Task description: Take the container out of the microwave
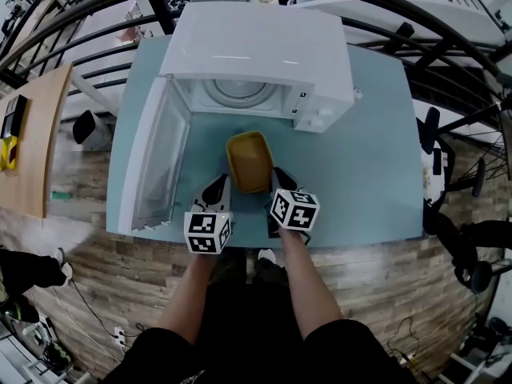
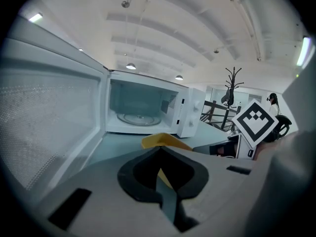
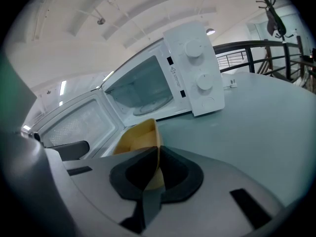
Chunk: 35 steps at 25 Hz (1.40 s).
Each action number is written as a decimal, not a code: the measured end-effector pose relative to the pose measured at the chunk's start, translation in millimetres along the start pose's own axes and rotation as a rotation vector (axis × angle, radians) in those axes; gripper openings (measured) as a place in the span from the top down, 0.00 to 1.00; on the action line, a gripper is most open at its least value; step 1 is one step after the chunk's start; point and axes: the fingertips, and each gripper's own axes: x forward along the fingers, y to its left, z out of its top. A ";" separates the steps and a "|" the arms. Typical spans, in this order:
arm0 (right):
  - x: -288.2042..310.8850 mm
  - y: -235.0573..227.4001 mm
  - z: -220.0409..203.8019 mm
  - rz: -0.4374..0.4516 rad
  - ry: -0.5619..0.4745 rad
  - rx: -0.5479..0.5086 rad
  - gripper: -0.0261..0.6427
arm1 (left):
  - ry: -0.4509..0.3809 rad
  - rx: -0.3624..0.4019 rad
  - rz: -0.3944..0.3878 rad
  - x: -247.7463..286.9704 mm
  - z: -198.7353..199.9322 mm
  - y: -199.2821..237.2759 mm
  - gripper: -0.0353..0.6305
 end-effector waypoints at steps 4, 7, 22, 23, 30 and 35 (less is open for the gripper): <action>2.8 -1.9 -7.3 -0.002 0.015 0.003 0.93 | 0.011 0.001 -0.006 1.1 -4.1 -0.4 0.94; 5.1 -2.7 -10.8 -0.002 0.024 0.008 0.93 | 0.018 0.004 -0.010 2.8 -5.1 -1.6 0.94; 7.8 -3.3 -18.9 0.000 0.055 0.011 0.93 | 0.041 0.003 -0.020 3.6 -8.1 -9.7 0.94; 8.0 -3.6 -20.0 0.000 0.058 0.010 0.93 | 0.042 0.003 -0.021 4.1 -8.8 -10.1 0.94; 8.7 -4.8 -24.3 0.002 0.068 0.000 0.93 | 0.044 0.009 -0.017 3.7 -9.7 -11.4 0.94; 8.7 -2.1 -27.3 0.026 0.085 -0.017 0.92 | 0.039 0.013 -0.011 0.5 -7.5 -12.6 0.94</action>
